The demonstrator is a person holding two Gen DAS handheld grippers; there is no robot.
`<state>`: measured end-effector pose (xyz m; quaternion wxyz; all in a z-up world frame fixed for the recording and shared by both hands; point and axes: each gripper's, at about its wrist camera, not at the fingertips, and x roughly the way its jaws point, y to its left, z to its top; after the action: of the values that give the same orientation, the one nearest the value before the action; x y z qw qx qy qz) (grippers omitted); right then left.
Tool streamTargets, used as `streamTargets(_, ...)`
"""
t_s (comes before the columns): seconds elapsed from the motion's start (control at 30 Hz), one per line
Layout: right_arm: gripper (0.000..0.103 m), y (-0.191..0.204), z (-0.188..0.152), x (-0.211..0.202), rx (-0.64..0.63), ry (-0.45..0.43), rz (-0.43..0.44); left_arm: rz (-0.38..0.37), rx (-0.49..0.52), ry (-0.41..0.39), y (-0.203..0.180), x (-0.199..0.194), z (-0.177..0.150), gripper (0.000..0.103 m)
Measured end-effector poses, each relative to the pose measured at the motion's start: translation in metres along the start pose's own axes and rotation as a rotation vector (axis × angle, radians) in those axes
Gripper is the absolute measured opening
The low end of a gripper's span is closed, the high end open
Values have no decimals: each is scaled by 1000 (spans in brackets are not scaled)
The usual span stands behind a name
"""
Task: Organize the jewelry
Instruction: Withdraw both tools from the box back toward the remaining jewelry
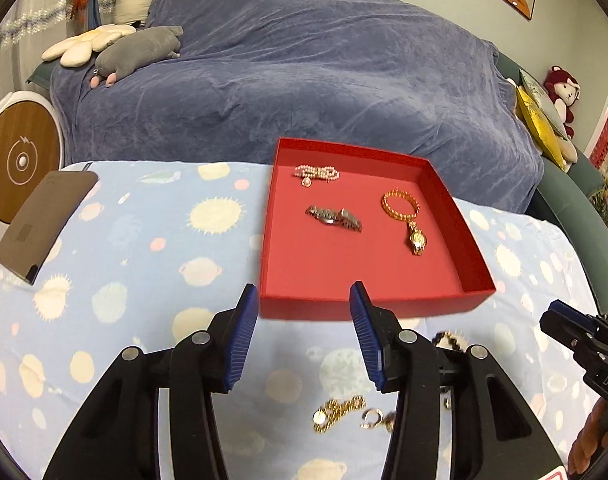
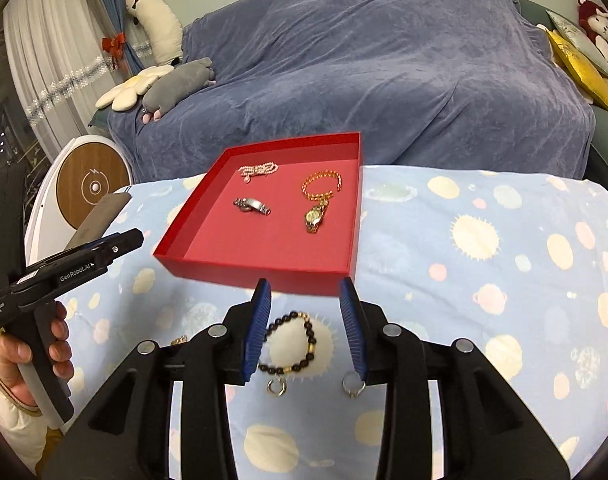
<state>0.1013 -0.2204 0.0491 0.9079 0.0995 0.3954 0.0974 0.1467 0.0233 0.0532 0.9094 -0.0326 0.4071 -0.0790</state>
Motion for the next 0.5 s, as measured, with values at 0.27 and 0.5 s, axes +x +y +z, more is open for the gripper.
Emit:
streamTargets(0.27,34,8,-47,-8,11,44,21,-1,20,40,-7,-11,-54,51)
streamTargets(0.5,34,11,-61,0,-25,81,19,3,97,70,-15,1,-78,52)
